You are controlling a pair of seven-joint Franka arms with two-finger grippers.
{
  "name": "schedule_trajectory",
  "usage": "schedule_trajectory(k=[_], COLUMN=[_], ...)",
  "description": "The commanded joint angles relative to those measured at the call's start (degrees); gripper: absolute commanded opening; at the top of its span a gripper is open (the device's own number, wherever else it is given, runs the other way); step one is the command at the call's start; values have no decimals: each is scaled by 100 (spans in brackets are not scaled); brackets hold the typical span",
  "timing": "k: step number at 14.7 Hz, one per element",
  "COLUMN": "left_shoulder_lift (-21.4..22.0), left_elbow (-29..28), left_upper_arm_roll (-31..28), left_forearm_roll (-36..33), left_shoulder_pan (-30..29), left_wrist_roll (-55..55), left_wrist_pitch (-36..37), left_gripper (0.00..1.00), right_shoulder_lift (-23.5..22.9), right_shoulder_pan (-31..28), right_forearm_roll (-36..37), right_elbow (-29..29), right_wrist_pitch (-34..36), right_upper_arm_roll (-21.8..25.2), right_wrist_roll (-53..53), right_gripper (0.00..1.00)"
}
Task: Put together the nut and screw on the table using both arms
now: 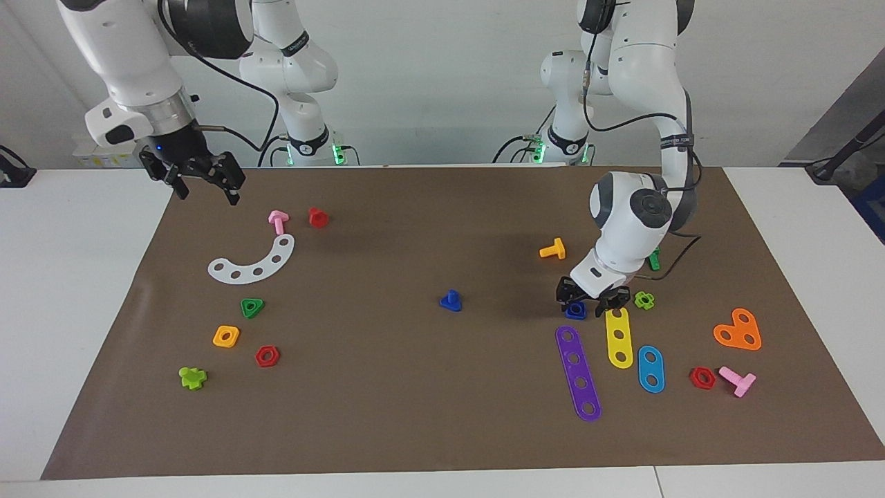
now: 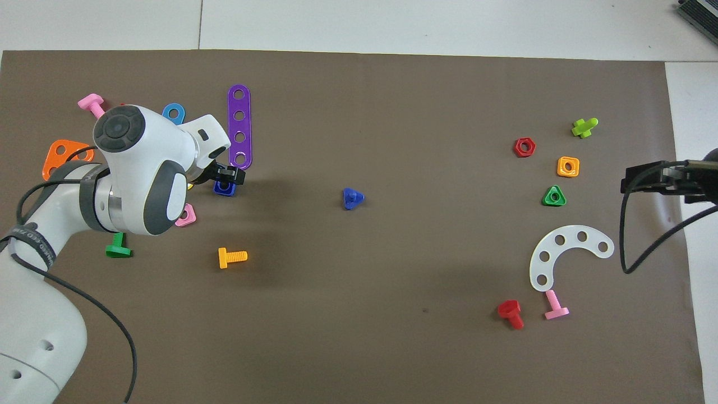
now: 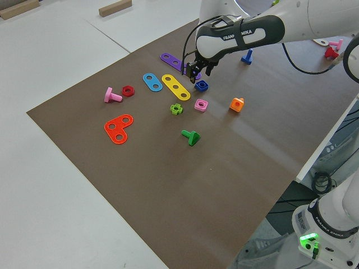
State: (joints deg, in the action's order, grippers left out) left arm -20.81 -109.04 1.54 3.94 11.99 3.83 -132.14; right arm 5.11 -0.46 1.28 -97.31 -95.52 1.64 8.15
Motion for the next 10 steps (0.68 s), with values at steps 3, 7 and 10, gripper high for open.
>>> schedule_trajectory(k=[3, 7, 10], left_shoulder_lift=[156, 174, 174], left_elbow=[-364, -434, -443], left_upper_arm_roll=[-110, -110, -110], left_forearm_roll=[19, 19, 19], left_shoulder_pan=[128, 137, 137], left_wrist_roll=[92, 74, 74], left_wrist_pitch=[-172, -172, -172], left_gripper=[73, 65, 61], right_shoulder_lift=[-440, -370, -317], right_shoulder_pan=[-103, -50, 2], right_forearm_roll=[-146, -269, -269], right_elbow=[845, 705, 599], right_wrist_pitch=[526, 587, 569], right_upper_arm_roll=[-32, -32, -58], right_wrist_roll=[-50, 187, 205], right_gripper=[100, 100, 100])
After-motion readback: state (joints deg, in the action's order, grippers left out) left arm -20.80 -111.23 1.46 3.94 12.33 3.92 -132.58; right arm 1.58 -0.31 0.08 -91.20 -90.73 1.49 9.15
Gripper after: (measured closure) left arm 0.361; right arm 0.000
